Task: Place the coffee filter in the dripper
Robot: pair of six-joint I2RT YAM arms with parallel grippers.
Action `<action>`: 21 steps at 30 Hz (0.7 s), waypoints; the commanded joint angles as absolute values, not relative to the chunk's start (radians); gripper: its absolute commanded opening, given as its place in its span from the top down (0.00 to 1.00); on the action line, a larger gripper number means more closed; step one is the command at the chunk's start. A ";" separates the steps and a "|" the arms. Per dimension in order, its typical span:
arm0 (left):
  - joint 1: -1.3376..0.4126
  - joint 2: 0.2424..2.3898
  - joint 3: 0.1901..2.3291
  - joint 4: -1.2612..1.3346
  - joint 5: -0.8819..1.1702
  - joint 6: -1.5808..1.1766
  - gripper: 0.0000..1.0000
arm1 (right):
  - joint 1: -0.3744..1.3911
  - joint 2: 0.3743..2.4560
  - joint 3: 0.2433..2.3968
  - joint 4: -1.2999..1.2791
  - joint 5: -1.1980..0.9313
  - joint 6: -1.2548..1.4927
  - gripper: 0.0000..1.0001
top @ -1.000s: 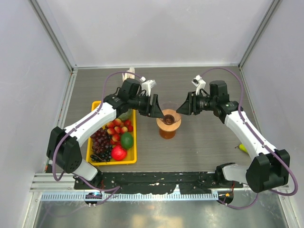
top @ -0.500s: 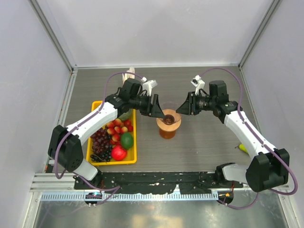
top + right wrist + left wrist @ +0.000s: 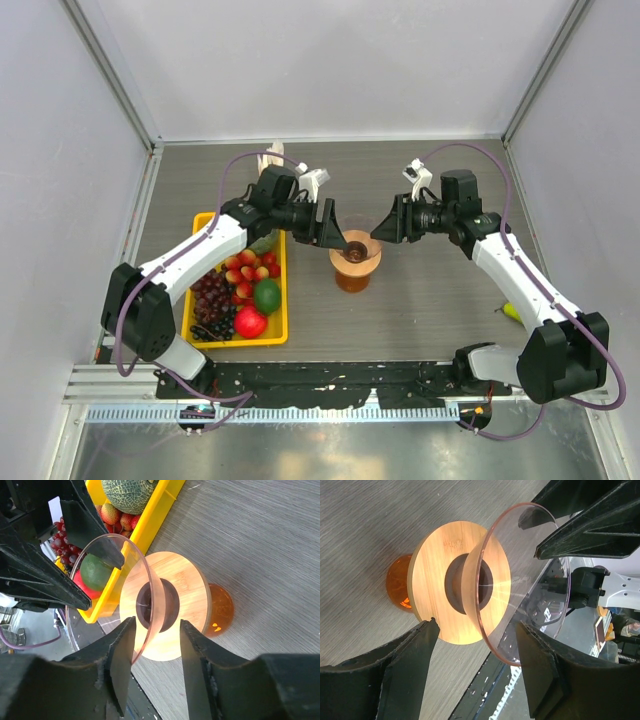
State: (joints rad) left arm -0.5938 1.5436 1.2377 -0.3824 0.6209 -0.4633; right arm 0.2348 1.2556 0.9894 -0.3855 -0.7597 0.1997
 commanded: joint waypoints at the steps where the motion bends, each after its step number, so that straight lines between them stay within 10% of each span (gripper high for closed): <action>1: -0.591 1.519 1.276 -0.399 0.615 -0.439 0.27 | 0.244 1.232 1.022 -0.433 -0.718 0.158 0.50; 21: -0.543 1.439 1.473 -0.459 0.560 -0.333 0.23 | 0.233 1.168 1.215 -0.445 -0.736 0.173 0.23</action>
State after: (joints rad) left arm -0.5873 1.5314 1.4326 -0.4461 0.5991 -0.4072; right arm 0.2394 1.2434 1.1336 -0.4458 -0.7361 0.1928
